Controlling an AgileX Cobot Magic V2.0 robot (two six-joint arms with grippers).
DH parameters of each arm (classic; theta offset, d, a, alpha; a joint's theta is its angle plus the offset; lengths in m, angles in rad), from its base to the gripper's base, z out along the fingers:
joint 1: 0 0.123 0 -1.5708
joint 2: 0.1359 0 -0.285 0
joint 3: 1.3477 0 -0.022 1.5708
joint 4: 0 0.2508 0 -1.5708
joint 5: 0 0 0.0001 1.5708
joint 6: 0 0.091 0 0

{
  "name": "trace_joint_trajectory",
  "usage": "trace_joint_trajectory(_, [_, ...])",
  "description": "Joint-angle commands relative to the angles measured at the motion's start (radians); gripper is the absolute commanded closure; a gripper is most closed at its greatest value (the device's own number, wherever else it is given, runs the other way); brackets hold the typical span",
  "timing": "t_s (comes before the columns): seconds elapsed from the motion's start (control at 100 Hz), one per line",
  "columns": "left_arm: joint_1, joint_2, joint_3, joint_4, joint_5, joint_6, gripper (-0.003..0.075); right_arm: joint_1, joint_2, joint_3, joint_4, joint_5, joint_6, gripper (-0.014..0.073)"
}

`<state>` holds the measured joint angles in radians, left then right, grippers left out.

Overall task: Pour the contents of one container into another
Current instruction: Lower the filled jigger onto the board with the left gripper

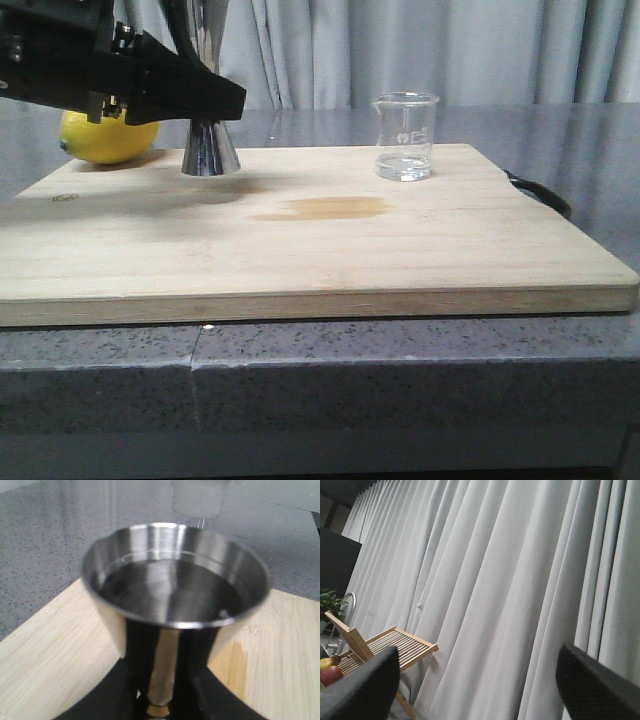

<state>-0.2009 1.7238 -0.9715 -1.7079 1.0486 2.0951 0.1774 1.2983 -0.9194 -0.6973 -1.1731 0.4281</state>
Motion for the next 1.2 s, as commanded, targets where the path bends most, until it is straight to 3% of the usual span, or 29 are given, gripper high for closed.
trace_joint_trajectory(0.0, [0.002, -0.023, -0.029, -0.091, 0.094, 0.016, 0.074, -0.005, -0.034, -0.029, 0.039, -0.072, -0.007, 0.0018])
trace_joint_trajectory(1.19, [0.002, -0.009, -0.029, -0.078, 0.116, 0.089, 0.074, -0.005, -0.034, -0.029, 0.039, -0.045, -0.007, 0.0018])
